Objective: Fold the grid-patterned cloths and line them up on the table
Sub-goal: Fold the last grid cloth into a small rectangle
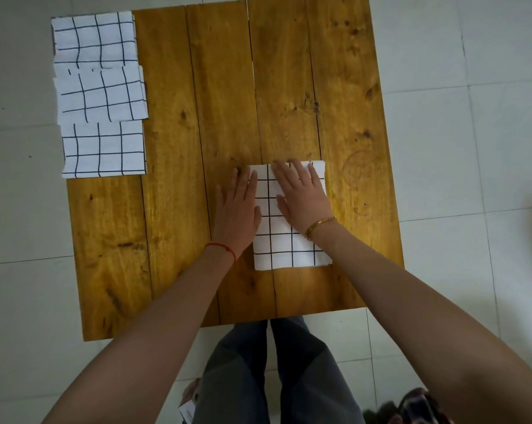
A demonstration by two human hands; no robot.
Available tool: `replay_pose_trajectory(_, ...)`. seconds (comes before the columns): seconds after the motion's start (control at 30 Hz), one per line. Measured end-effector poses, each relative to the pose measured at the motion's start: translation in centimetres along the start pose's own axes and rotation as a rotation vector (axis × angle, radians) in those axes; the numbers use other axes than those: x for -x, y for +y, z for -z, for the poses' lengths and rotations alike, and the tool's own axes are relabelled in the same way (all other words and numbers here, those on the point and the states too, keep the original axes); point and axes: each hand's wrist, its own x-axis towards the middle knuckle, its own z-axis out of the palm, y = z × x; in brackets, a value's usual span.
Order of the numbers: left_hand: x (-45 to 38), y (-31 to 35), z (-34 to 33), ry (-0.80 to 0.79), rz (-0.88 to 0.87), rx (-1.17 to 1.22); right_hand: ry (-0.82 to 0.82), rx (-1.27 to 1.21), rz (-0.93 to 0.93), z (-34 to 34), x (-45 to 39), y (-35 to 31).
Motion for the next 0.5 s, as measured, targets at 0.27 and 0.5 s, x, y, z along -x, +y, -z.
replay_pose_trajectory(0.27, -1.7, -0.6, -0.1, -0.066, 0.004, -0.082, -0.143, 0.127, 0.004, -1.1, -1.2, -0.6)
replay_pose_trajectory(0.5, -1.5, -0.9, -0.4, -0.056, -0.001, -0.081, -0.109, 0.172, -0.191, -1.4, 0.7, 2.9)
